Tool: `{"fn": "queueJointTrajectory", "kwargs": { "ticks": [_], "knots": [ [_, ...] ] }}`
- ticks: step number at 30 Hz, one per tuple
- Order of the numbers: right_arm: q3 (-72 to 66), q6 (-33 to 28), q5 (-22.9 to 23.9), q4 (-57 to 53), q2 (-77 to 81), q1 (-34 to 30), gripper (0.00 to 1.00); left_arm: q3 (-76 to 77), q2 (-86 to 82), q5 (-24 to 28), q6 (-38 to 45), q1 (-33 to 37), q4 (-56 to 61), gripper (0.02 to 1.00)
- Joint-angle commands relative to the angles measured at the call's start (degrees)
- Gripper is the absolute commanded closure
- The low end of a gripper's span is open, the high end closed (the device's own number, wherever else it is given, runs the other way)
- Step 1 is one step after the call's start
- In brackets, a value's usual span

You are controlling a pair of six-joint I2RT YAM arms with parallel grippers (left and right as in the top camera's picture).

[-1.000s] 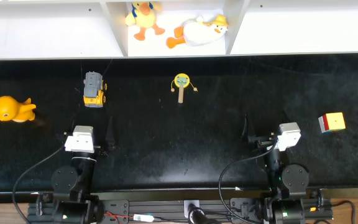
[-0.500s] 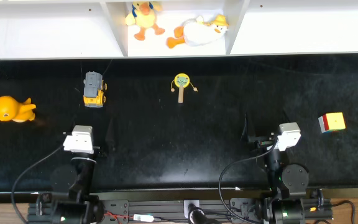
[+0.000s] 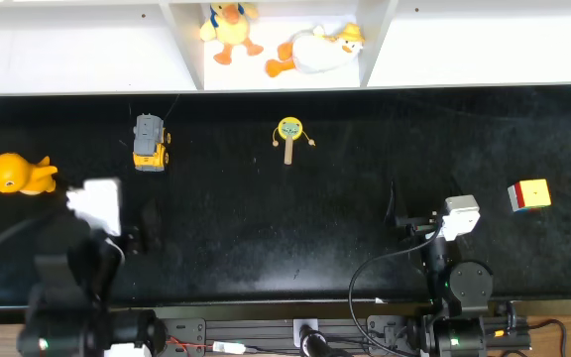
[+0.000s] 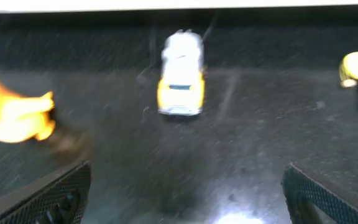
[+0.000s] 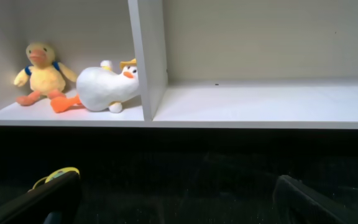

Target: Store Toys

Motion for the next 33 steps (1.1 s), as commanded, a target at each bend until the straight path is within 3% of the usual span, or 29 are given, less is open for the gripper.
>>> {"fn": "queueJointTrajectory", "kwargs": {
  "ticks": [1, 12, 17, 23, 33],
  "knots": [
    [-0.76, 0.04, -0.24, 0.31, -0.52, 0.22, 0.007, 4.17, 7.48, 4.33, 7.06, 7.74, 1.33, 0.027],
    [-0.76, 0.02, -0.24, 0.33, -0.52, 0.22, 0.007, 4.17, 17.94, 23.85, 19.26, 37.53, 7.82, 0.025],
    [-0.76, 0.04, -0.24, 0.31, -0.52, 0.22, 0.005, 4.5, 20.06, 32.22, 30.58, 46.75, 8.76, 0.023],
    [-0.76, 0.04, -0.24, 0.31, -0.52, 0.22, 0.007, 6.6, 22.93, 31.52, 39.12, 49.77, 8.74, 0.023],
    [-0.76, 0.02, -0.24, 0.31, -0.52, 0.22, 0.007, 12.15, 29.05, 30.8, 39.23, 51.43, 6.64, 0.023]
  ]
}}
